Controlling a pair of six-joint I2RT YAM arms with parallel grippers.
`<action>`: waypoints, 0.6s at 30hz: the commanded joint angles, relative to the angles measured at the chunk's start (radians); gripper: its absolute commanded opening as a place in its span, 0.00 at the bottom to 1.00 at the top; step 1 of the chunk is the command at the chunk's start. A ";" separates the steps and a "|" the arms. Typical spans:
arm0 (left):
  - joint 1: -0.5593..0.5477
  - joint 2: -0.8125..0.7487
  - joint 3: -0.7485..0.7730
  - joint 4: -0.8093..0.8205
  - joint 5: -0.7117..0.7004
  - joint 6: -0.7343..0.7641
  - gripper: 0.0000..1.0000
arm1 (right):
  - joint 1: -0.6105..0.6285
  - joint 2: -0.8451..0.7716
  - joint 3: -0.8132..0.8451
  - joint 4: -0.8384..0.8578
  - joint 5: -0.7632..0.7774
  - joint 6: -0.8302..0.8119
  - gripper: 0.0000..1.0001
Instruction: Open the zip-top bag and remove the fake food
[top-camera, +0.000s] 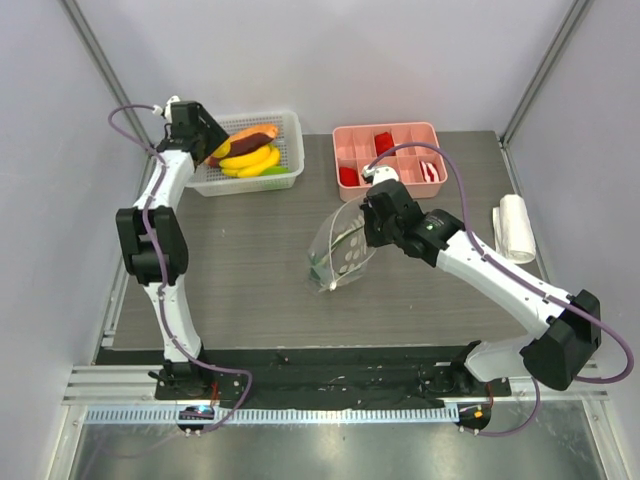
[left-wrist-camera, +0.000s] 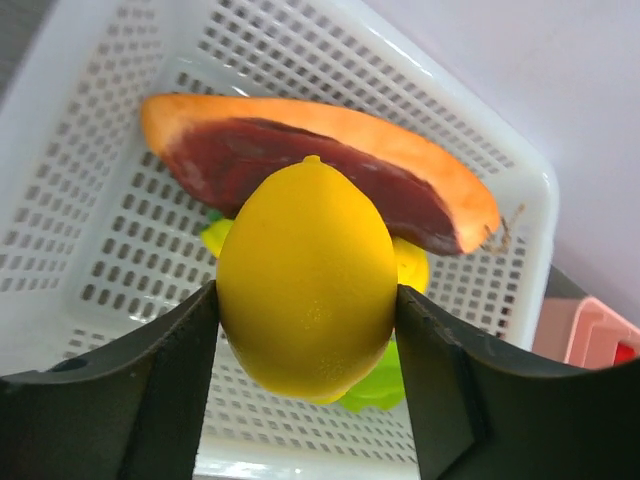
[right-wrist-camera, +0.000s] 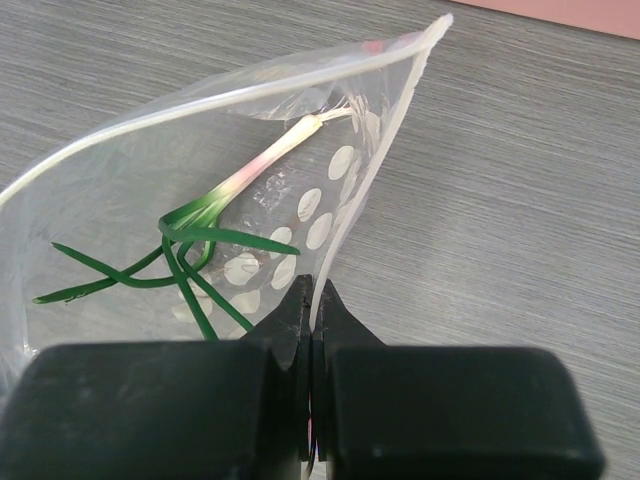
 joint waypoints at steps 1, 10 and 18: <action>0.035 -0.001 0.035 -0.132 -0.057 0.000 0.74 | 0.003 -0.008 0.020 0.032 -0.018 0.000 0.01; 0.005 -0.288 -0.151 -0.166 -0.078 -0.001 0.80 | 0.003 -0.012 0.026 0.033 -0.024 0.003 0.01; -0.313 -0.760 -0.520 -0.045 0.098 0.037 0.51 | 0.003 -0.005 0.058 0.030 -0.033 -0.001 0.01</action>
